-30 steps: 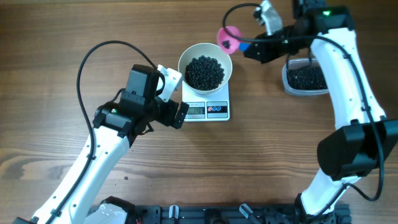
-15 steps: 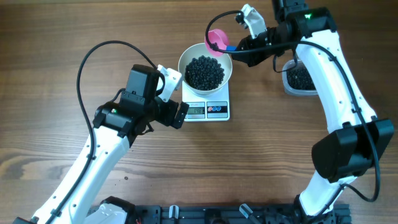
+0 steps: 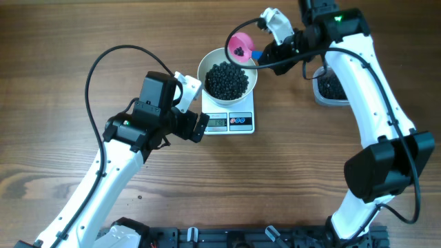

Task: Scoop item into bowl and weigh 150g on scale
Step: 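Move the filled pink scoop over the white bowl with the right gripper, then tip the scoop over the bowl to pour beans in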

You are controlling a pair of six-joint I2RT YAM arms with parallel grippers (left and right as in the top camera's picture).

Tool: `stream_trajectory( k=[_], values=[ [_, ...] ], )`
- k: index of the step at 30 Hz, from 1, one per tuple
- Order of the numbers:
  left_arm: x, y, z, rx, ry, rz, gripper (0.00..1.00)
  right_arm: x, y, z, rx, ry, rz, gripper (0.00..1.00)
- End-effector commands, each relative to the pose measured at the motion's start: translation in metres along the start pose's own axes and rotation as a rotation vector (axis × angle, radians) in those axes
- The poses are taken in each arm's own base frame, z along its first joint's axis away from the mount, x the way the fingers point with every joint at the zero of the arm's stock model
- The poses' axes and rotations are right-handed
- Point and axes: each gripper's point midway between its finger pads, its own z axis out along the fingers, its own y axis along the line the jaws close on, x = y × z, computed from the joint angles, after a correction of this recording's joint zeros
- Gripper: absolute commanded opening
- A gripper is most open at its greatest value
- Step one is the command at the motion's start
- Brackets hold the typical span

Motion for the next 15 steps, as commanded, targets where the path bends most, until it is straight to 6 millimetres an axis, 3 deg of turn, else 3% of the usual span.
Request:
stream_trajectory(
  k=[1, 15],
  values=[
    [0.001, 0.003, -0.002, -0.01, -0.005, 0.008, 1.0, -0.004, -0.003, 0.004, 0.066, 0.025, -0.092, 0.04],
    [0.001, 0.003, -0.002, -0.01, -0.005, 0.008, 1.0, -0.008, 0.005, 0.015, 0.17, 0.086, -0.199, 0.04]
  ],
)
